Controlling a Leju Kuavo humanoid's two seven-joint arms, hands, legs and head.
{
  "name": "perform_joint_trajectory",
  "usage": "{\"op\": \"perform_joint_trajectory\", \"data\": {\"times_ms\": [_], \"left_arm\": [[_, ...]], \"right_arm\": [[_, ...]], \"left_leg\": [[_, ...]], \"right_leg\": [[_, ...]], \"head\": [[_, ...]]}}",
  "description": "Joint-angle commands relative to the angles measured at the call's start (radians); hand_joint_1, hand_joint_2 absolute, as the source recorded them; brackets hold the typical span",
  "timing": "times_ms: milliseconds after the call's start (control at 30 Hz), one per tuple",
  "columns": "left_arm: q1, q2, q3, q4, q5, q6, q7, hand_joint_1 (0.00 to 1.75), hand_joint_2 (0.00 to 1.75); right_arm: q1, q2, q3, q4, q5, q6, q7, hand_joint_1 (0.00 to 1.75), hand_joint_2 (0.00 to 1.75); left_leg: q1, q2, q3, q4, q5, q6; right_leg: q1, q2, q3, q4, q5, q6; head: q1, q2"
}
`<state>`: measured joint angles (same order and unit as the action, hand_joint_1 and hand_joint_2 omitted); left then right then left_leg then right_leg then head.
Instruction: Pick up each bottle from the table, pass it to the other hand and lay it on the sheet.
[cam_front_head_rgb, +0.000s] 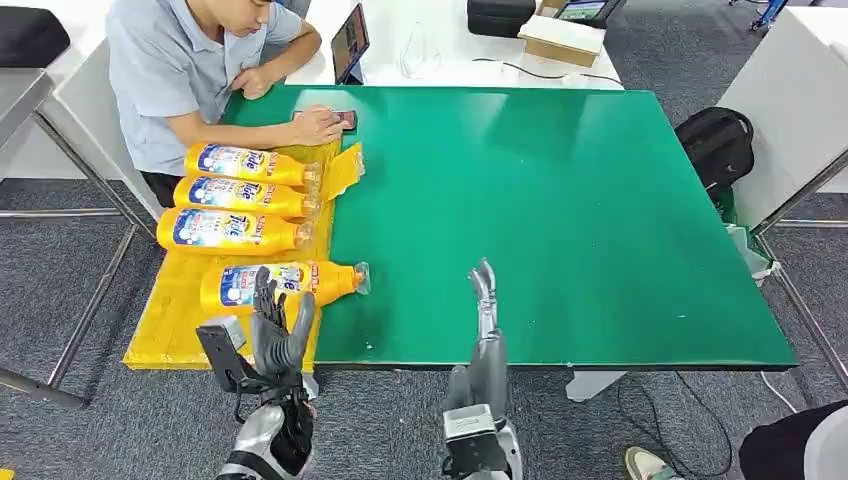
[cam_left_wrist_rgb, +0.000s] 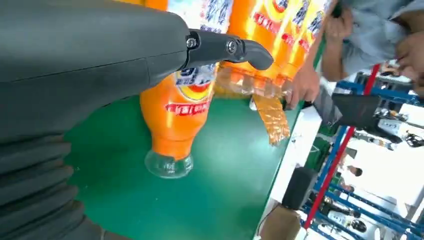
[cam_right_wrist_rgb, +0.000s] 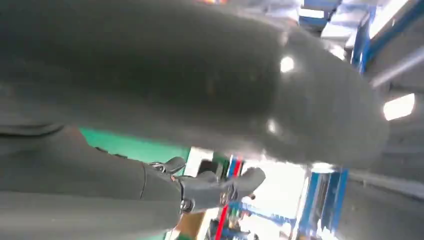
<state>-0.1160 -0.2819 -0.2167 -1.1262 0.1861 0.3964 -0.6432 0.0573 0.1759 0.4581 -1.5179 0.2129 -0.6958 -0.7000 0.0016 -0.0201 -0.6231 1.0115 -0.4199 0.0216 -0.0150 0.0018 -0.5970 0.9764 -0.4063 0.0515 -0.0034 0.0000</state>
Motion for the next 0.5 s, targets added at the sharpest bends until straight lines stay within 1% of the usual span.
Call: {"op": "perform_joint_trajectory", "data": {"times_ms": [33,67,100,167,200,233,267,300,333,367,400,433,467,500], "left_arm": [[0.11,0.077,-0.075,-0.126,-0.001,0.061,-0.004,0.0,1.75],[0.141,0.092,-0.088,-0.17,-0.011,0.078,-0.01,0.0,1.75],[0.158,0.103,-0.099,-0.19,-0.045,0.116,-0.019,0.0,1.75],[0.19,0.12,-0.116,-0.22,-0.119,0.201,-0.047,0.0,1.75],[0.202,0.126,-0.121,-0.237,-0.176,0.257,-0.055,0.0,1.75],[0.219,0.131,-0.125,-0.277,-0.213,0.298,-0.055,0.0,1.75],[0.235,0.119,-0.103,-0.317,-0.258,0.302,-0.055,0.0,1.75],[0.248,0.103,-0.081,-0.345,-0.29,0.302,-0.055,0.0,1.75],[0.253,0.099,-0.076,-0.368,-0.316,0.302,-0.055,0.0,1.75],[0.255,0.089,-0.072,-0.38,-0.341,0.302,-0.055,0.0,1.75],[0.247,0.098,-0.092,-0.365,-0.328,0.302,-0.055,0.0,1.75],[0.243,0.096,-0.098,-0.363,-0.333,0.302,-0.055,0.0,1.75],[0.237,0.105,-0.12,-0.365,-0.328,0.302,-0.055,0.0,1.75],[0.233,0.111,-0.135,-0.358,-0.318,0.302,-0.055,0.0,1.75]], "right_arm": [[0.115,0.076,-0.239,-0.12,0.0,-0.002,0.002,0.0,1.75],[0.112,0.056,-0.245,-0.09,-0.099,-0.002,0.002,0.0,1.75],[0.114,0.061,-0.26,-0.077,-0.151,-0.002,0.002,0.0,1.75],[0.114,0.083,-0.312,-0.031,-0.171,-0.002,0.002,0.0,1.75],[0.112,0.093,-0.337,-0.017,-0.172,-0.002,0.002,0.0,1.75],[0.106,0.112,-0.372,0.007,-0.196,-0.002,0.002,0.0,1.75],[0.086,0.087,-0.368,0.08,-0.238,-0.002,0.002,0.0,0.0],[0.064,0.08,-0.384,0.13,-0.257,-0.002,0.002,0.0,0.0],[0.052,0.097,-0.426,0.139,-0.229,-0.002,0.002,0.0,0.0],[0.038,0.13,-0.475,0.154,-0.143,-0.002,0.002,0.0,0.0],[0.027,0.173,-0.538,0.149,-0.055,-0.002,0.002,0.0,0.0],[0.023,0.173,-0.526,0.143,-0.049,-0.002,0.002,0.0,0.0],[0.029,0.16,-0.484,0.123,-0.039,-0.002,0.002,0.0,0.0],[0.032,0.173,-0.529,0.098,-0.012,-0.002,0.002,0.0,0.0]], "left_leg": [[0.0,0.001,0.003,-0.001,-0.001,-0.001],[0.0,0.001,0.006,-0.001,-0.003,-0.002],[0.001,0.001,0.004,-0.001,-0.002,-0.001],[0.001,0.004,0.008,-0.002,-0.003,-0.002],[0.0,0.002,0.004,-0.001,-0.002,-0.001],[0.0,0.004,0.006,-0.002,-0.003,-0.001],[0.0,0.003,0.004,-0.001,-0.002,-0.001],[0.001,0.002,0.003,-0.001,-0.002,-0.001],[0.001,0.004,0.005,-0.001,-0.003,-0.001],[0.001,0.002,0.002,-0.001,-0.001,-0.001],[0.001,0.004,0.005,-0.001,-0.002,-0.001],[0.001,0.003,0.004,-0.001,-0.002,-0.001],[0.0,0.003,0.005,-0.001,-0.003,-0.002],[0.0,0.003,0.003,0.0,-0.002,-0.001]], "right_leg": [[0.0,-0.001,0.002,0.0,-0.001,-0.002],[0.001,-0.001,0.005,0.0,-0.003,-0.003],[0.001,0.0,0.004,-0.001,-0.002,-0.002],[0.001,0.002,0.007,-0.002,-0.002,-0.003],[0.001,0.001,0.004,-0.001,-0.001,-0.002],[0.001,0.002,0.005,-0.001,-0.002,-0.002],[0.001,0.001,0.004,-0.001,-0.002,-0.002],[0.001,0.001,0.003,-0.001,-0.001,-0.002],[0.001,0.003,0.004,-0.002,-0.002,-0.003],[0.001,0.002,0.002,-0.002,0.0,-0.002],[0.002,0.002,0.004,-0.002,-0.001,-0.003],[0.001,0.001,0.004,-0.001,-0.002,-0.003],[0.001,0.001,0.004,0.0,-0.002,-0.003],[0.001,0.002,0.002,0.0,-0.002,-0.003]], "head": [[0.0,0.0],[0.0,0.0],[0.0,0.0],[0.0,0.0],[0.0,0.0],[0.0,0.0],[0.0,0.0],[0.0,0.0],[0.0,0.0],[0.0,0.0],[0.0,0.0],[0.0,0.0],[0.0,0.0],[0.0,0.0]]}}
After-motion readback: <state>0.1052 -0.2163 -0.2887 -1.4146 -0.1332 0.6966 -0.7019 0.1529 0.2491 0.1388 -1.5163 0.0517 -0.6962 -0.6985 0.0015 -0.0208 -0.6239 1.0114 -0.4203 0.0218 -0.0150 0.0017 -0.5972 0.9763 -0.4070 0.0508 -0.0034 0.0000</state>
